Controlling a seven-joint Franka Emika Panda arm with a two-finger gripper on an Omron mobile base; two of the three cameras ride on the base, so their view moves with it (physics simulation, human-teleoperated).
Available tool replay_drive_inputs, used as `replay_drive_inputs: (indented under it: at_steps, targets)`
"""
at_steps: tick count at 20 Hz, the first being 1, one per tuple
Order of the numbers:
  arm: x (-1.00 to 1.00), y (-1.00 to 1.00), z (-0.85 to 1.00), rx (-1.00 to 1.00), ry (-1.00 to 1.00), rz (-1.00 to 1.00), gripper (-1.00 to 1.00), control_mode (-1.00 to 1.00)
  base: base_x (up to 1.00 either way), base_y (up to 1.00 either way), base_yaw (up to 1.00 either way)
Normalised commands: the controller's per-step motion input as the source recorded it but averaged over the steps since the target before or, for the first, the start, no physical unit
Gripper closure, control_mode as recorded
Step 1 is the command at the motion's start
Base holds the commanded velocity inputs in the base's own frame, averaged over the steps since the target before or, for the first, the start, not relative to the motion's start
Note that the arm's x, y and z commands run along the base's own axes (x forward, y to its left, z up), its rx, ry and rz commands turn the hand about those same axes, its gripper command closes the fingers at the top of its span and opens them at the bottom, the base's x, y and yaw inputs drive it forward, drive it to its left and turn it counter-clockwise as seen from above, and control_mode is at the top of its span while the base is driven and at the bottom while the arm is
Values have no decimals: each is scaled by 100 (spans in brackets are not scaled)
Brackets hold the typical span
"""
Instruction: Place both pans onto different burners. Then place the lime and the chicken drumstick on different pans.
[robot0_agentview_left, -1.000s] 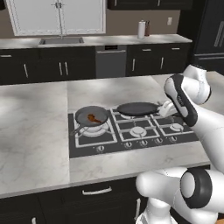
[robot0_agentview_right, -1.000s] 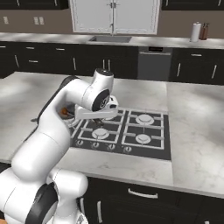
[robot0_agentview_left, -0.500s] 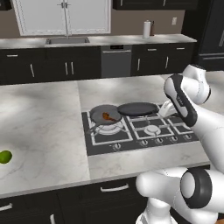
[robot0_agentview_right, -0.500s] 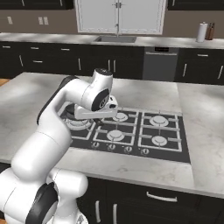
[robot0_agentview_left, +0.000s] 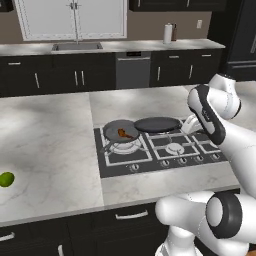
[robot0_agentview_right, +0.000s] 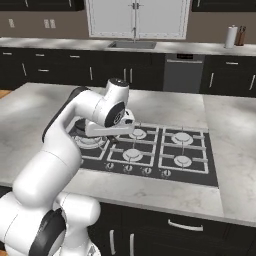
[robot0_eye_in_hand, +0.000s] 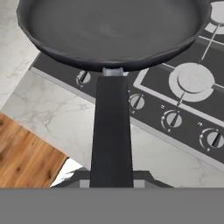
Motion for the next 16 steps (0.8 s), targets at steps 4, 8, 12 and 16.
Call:
replay_drive_inputs:
  at_steps: [4, 8, 12, 16]
  targets:
    - [0, 0, 0, 0, 0, 0, 100, 100, 12, 11, 0]
    - [18, -3, -10, 0, -2, 0, 100, -100, 4, 0, 0]
    - [29, -34, -26, 0, -3, 0, 100, -100, 0, 0, 0]
    - [34, -64, -31, 0, -3, 0, 100, -100, 0, 0, 0]
